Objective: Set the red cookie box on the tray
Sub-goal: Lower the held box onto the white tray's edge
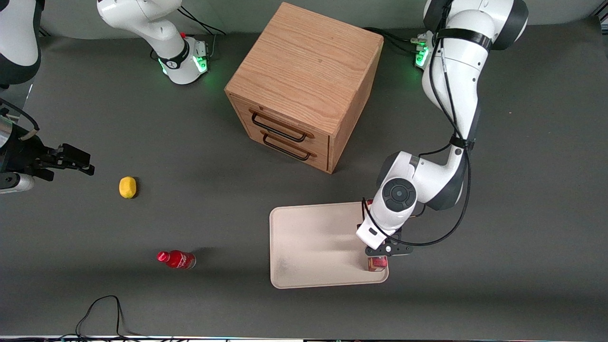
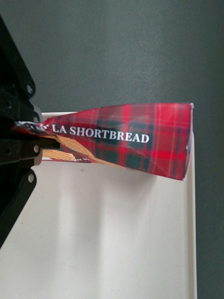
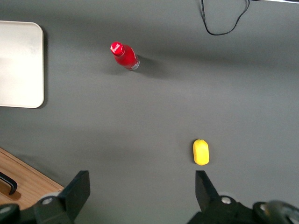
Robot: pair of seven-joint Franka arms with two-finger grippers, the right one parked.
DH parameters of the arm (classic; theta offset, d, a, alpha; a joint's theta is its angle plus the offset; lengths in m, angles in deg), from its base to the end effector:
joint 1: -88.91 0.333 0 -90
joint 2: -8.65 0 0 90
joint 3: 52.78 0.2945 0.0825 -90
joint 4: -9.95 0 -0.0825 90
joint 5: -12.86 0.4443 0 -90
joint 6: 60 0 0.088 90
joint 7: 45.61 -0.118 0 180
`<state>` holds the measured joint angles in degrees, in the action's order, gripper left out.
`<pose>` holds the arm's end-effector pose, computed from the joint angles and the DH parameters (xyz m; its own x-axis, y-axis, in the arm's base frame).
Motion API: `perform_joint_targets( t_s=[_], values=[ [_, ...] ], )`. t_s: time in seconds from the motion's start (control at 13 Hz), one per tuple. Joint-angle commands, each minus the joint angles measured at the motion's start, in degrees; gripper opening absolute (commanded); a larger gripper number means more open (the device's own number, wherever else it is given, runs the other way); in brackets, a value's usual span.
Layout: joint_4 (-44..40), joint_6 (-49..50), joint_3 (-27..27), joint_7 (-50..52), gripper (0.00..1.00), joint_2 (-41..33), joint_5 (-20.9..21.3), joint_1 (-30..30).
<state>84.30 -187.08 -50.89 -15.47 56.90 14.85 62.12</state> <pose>0.7154 -0.3361 0.1872 0.9938 0.0590 0.0941 0.0599 -0.9982 -0.0076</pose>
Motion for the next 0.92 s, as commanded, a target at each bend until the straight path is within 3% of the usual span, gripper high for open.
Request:
perform_joint_targets(
  t_s=[0.0, 0.15, 0.46, 0.85],
  values=[
    [-1.67, -0.01, 0.13, 0.09, 0.99, 0.45, 2.39, -0.10],
    [-1.58, 0.16, 0.13, 0.18, 1.00, 0.09, 4.42, -0.19],
    [-1.58, 1.92, 0.13, 1.84, 1.00, -1.92, 4.34, -0.28],
    [-0.96, 20.34, -0.40, 1.23, 1.00, -16.40, 3.72, -0.28]
  ],
)
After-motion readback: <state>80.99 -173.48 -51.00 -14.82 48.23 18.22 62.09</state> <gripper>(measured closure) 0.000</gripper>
